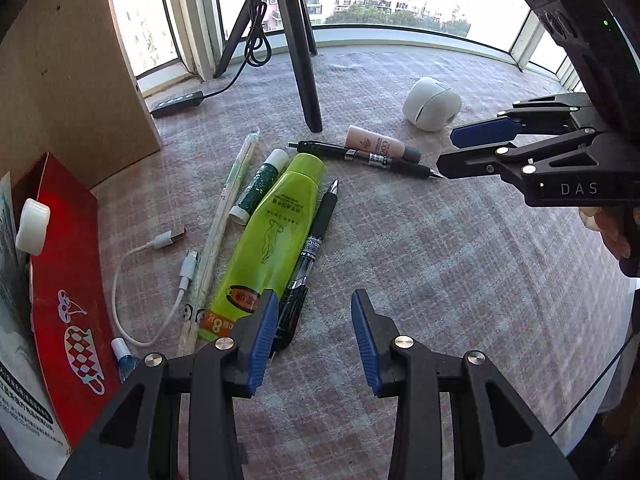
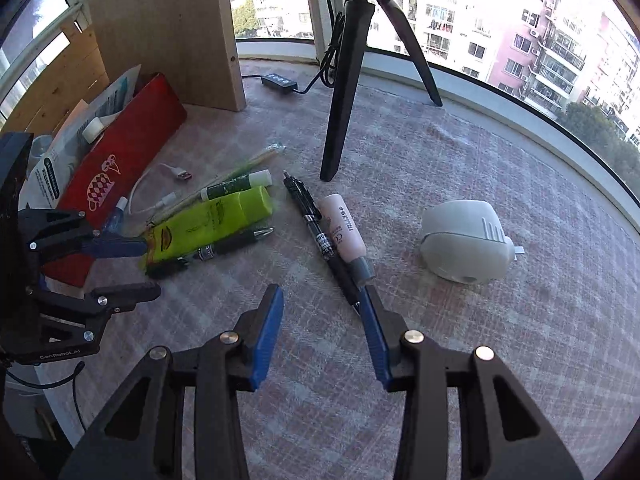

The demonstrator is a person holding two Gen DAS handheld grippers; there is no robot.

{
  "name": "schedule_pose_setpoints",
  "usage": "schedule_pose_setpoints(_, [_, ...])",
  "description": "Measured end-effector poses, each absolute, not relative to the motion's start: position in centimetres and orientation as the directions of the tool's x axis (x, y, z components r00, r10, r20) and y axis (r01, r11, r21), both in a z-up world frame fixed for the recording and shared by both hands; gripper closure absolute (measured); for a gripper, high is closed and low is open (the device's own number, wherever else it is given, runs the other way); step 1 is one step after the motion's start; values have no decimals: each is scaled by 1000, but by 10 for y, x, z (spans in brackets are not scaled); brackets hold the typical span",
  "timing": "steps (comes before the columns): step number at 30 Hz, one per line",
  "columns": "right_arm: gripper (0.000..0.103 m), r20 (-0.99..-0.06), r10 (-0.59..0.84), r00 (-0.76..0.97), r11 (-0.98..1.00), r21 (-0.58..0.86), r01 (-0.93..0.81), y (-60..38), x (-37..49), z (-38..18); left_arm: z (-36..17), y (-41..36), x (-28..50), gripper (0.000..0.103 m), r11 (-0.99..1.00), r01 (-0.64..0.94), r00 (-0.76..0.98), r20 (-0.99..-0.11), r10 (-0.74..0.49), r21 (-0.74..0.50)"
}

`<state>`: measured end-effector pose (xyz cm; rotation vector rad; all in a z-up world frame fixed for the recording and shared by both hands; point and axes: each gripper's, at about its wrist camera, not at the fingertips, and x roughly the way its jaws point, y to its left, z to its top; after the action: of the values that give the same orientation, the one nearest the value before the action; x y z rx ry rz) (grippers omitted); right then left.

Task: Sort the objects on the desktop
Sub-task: 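Grasp a black pen with the left gripper while the right grasps another black pen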

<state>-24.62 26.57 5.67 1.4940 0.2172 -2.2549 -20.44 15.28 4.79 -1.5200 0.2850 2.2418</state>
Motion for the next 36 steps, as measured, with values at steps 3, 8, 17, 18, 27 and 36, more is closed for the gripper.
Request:
schedule_pose_setpoints(3, [64, -914, -264, -308, -887, 104, 450, 258, -259, 44, 42, 158, -208, 68, -884, -463, -305, -926, 222, -60])
schedule_pose_setpoints(8, [64, -920, -273, -281, -876, 117, 468, 253, -270, 31, 35, 161, -214, 68, -876, -477, -283, -932, 227, -69])
schedule_pose_setpoints(17, [63, -913, -278, -300, -868, 104, 486, 253, -277, 30, 34, 156, -222, 69, -880, -467, -278, -929, 243, -91])
schedule_pose_setpoints(18, [63, -912, -279, -302, -865, 103, 490, 252, -278, 30, 32, 157, -222, 69, -880, -466, -275, -931, 240, -89])
schedule_pose_setpoints(27, [64, -929, -283, -237, -839, 120, 532, 240, -281, 16, 25, 163, -223, 69, -865, -490, -251, -933, 257, -107])
schedule_pose_setpoints(36, [76, -938, -266, -221, -831, 107, 546, 233, -280, 17, 17, 167, -228, 71, -855, -501, -215, -939, 268, -130])
